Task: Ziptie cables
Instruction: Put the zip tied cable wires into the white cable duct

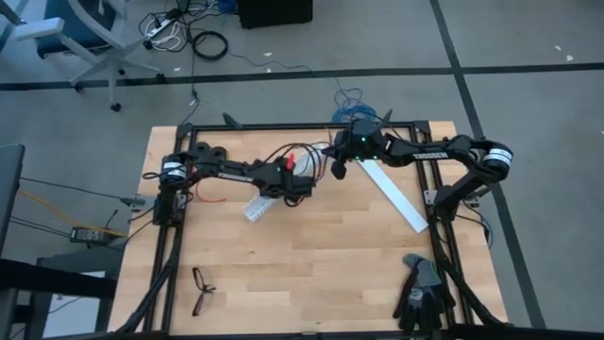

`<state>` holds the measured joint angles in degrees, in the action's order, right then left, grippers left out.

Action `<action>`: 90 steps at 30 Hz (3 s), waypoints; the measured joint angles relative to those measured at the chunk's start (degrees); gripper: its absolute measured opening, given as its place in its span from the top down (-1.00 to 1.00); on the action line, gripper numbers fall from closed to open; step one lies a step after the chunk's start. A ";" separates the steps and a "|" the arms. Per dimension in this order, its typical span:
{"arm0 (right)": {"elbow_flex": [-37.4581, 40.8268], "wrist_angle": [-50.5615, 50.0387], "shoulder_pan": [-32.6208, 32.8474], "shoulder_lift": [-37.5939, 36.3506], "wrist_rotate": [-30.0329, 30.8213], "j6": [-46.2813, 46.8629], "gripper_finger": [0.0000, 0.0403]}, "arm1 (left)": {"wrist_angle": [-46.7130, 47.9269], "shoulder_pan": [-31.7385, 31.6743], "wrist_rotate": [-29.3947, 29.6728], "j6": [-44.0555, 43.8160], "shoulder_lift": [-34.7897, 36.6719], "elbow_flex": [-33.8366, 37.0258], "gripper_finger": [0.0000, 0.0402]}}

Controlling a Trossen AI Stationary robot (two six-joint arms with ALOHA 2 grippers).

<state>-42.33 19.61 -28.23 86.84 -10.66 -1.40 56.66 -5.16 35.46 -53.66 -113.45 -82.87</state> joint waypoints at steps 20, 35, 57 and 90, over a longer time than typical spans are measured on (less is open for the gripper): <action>-8.35 1.34 -2.72 9.10 -2.81 -3.70 1.00 | 4.57 7.99 0.81 -24.39 5.46 -0.48 0.99; -10.95 3.40 -3.26 14.41 -7.19 -5.15 0.97 | 6.96 9.63 -3.87 -35.63 4.26 -0.48 0.99; -10.88 2.85 -5.64 13.93 -15.83 -1.83 0.23 | 18.06 9.28 -10.24 -36.75 4.24 -0.48 0.99; -10.86 -3.07 -2.36 13.95 -16.92 -4.11 0.36 | 9.51 9.67 -20.62 -34.65 4.69 -0.53 0.25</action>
<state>-53.19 16.53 -30.58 100.79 -27.58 -5.52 66.17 4.51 14.85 -88.31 -108.76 -83.39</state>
